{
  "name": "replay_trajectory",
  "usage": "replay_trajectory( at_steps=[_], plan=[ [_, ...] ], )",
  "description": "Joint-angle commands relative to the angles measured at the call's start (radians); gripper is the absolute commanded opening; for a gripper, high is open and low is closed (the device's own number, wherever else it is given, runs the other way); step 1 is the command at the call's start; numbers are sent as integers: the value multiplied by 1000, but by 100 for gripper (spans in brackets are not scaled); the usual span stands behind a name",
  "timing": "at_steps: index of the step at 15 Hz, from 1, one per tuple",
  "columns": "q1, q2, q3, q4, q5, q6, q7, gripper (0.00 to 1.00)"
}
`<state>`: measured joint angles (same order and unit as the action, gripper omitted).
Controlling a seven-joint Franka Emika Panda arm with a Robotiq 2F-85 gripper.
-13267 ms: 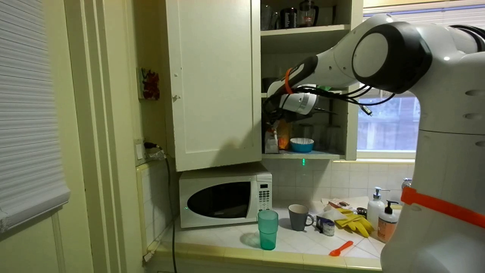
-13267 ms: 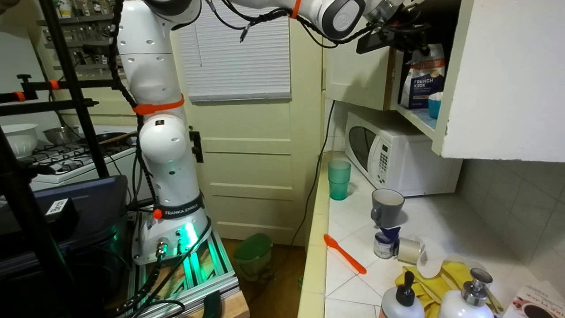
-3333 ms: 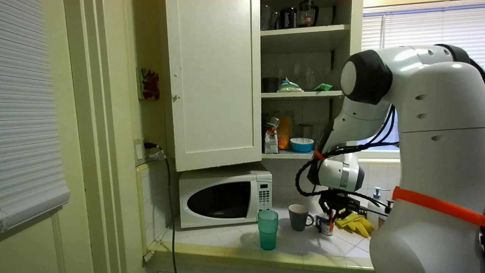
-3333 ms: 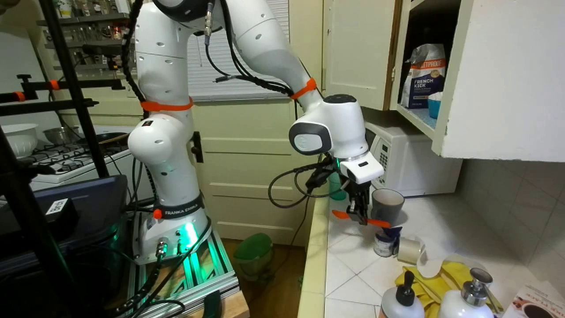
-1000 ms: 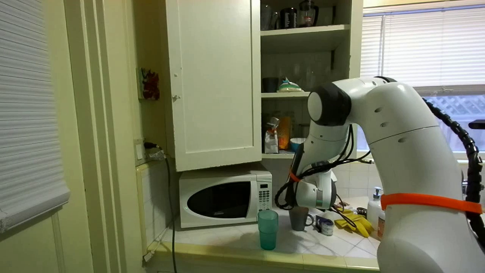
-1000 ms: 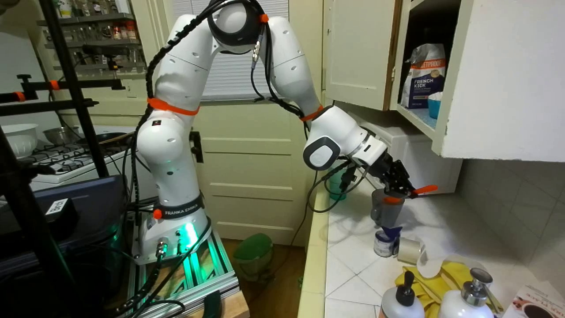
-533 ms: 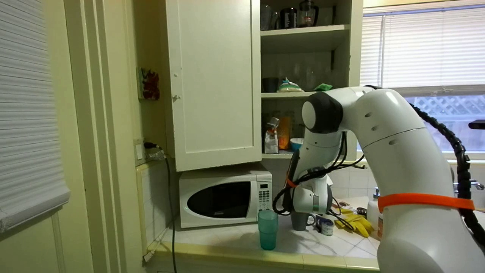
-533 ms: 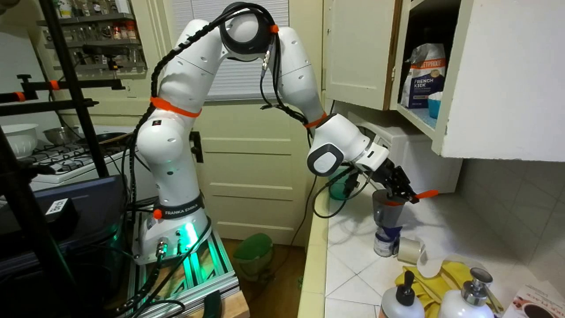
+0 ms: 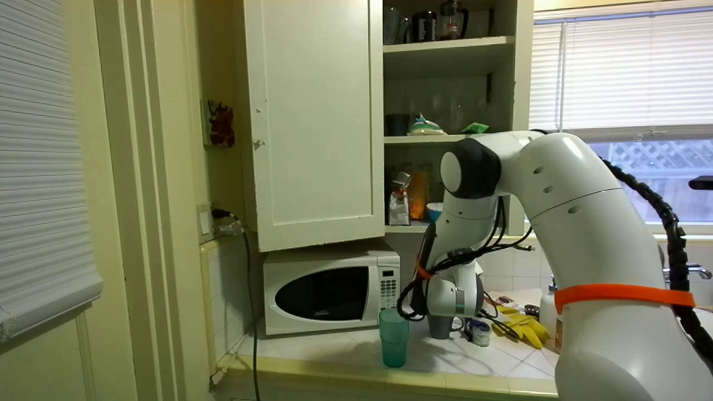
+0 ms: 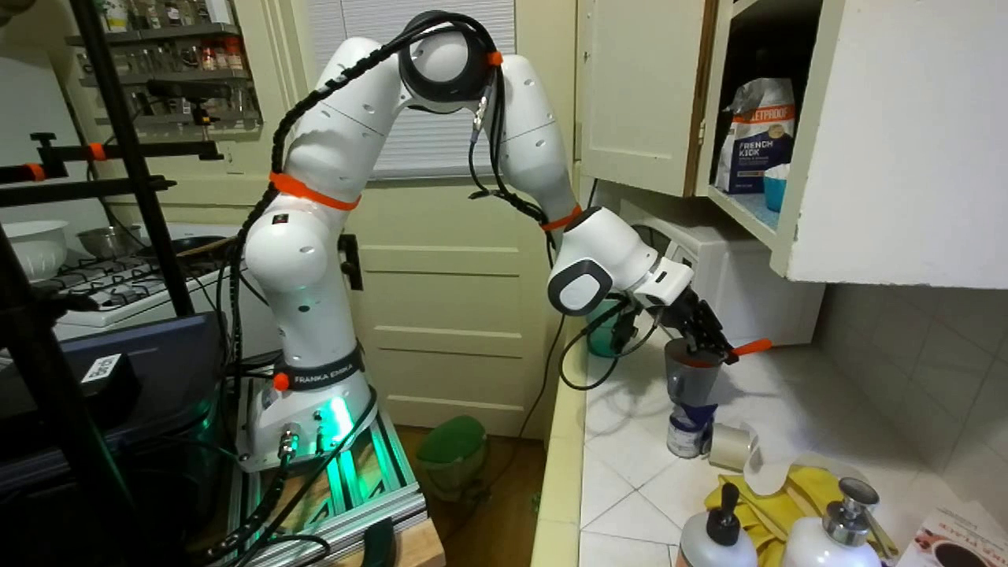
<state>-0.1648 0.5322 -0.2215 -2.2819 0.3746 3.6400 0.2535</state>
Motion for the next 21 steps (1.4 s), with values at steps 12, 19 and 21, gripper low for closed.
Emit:
replay_trajectory(
  at_steps=[12, 19, 21],
  plan=[
    [50, 14, -34, 18, 74, -17, -48, 3],
    [26, -51, 5, 1, 36, -155, -30, 3],
    [21, -58, 19, 10, 40, -170, -7, 3]
  ],
)
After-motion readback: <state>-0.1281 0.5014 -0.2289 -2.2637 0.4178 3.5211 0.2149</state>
